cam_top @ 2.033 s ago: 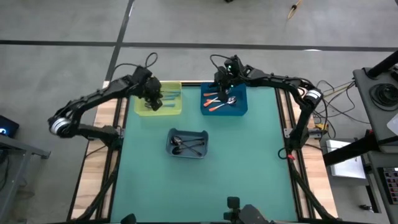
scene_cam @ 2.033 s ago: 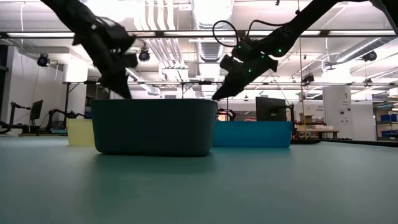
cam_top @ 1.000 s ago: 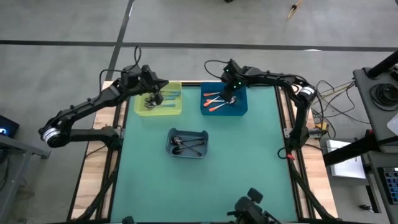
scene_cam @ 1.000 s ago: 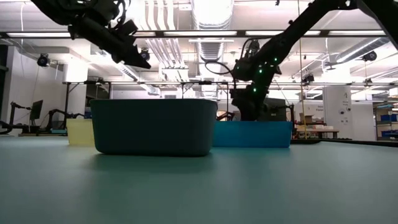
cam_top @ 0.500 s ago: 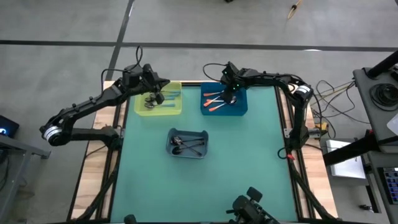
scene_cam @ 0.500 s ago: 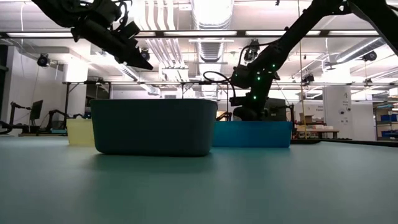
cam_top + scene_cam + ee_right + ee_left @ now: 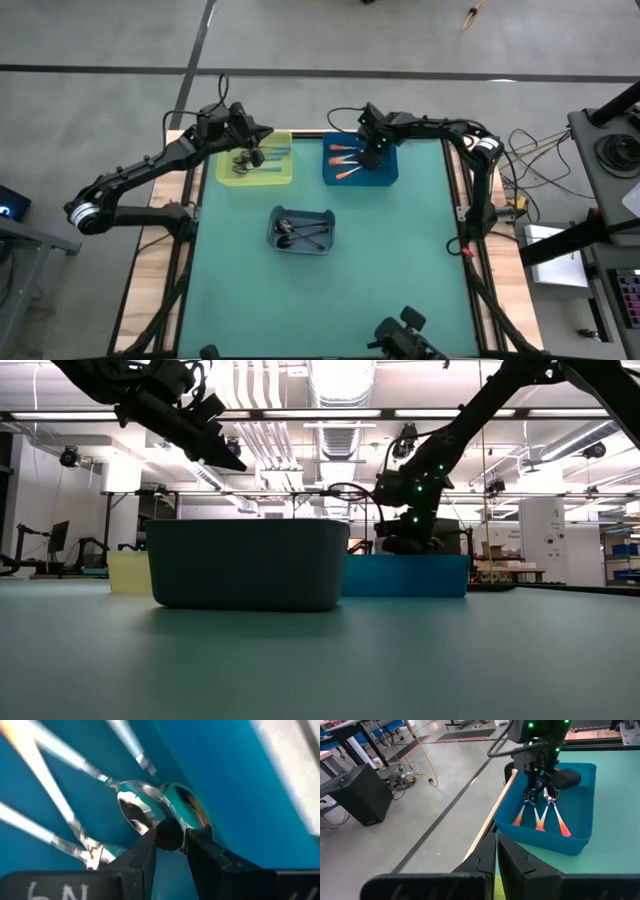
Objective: Sort silverware by color (type)
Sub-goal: Adjust the orange spoons in the blue bin
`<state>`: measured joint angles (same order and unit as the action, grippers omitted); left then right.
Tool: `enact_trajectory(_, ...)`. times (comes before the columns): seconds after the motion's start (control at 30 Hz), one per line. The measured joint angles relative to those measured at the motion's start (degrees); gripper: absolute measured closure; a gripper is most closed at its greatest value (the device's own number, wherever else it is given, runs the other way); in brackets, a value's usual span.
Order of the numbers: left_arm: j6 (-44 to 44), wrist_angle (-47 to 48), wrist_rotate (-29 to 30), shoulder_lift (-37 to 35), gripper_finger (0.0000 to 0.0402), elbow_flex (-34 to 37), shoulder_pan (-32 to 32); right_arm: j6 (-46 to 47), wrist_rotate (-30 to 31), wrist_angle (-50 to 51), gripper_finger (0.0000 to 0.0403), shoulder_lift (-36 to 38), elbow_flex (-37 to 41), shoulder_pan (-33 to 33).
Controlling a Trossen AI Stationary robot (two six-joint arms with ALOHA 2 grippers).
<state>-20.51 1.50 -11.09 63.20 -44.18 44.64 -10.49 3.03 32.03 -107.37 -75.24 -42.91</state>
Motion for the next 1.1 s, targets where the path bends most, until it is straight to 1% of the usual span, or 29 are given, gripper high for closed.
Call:
enact_trajectory(0.2, 0.0, 0.0, 0.0, 0.0, 0.0402, 0.0, 0.0, 0.05, 0.07, 7.42, 0.0307, 0.22, -1.0, 0.41)
enact_trajectory(0.47, 0.16, -0.84, 0.0, -0.02, 0.0402, -0.02, 0.0, -0.78, 1.04, 7.26, 0.0307, 0.87, -3.14, 0.41)
enact_trajectory(0.63, 0.27, -0.98, 0.0, -0.02, 0.0402, -0.01, 0.0, -0.68, 1.47, -1.39, 0.0307, 0.81, -2.99, 0.51)
enact_trajectory(0.7, 0.46, -1.28, 0.0, -0.02, 0.0402, 0.0, 0.0, -1.04, 0.52, -4.69, 0.0307, 0.6, -2.76, 0.65)
enact_trajectory(0.83, 0.7, -1.49, 0.0, -0.02, 0.0402, -0.01, 0.0, -1.72, -4.72, -9.15, 0.0307, 0.33, -1.29, 1.22)
enact_trajectory(1.1, 0.87, -1.53, 0.0, -0.02, 0.0402, 0.0, 0.0, -2.1, -5.4, -15.26, 0.0307, 0.33, 2.8, 2.16)
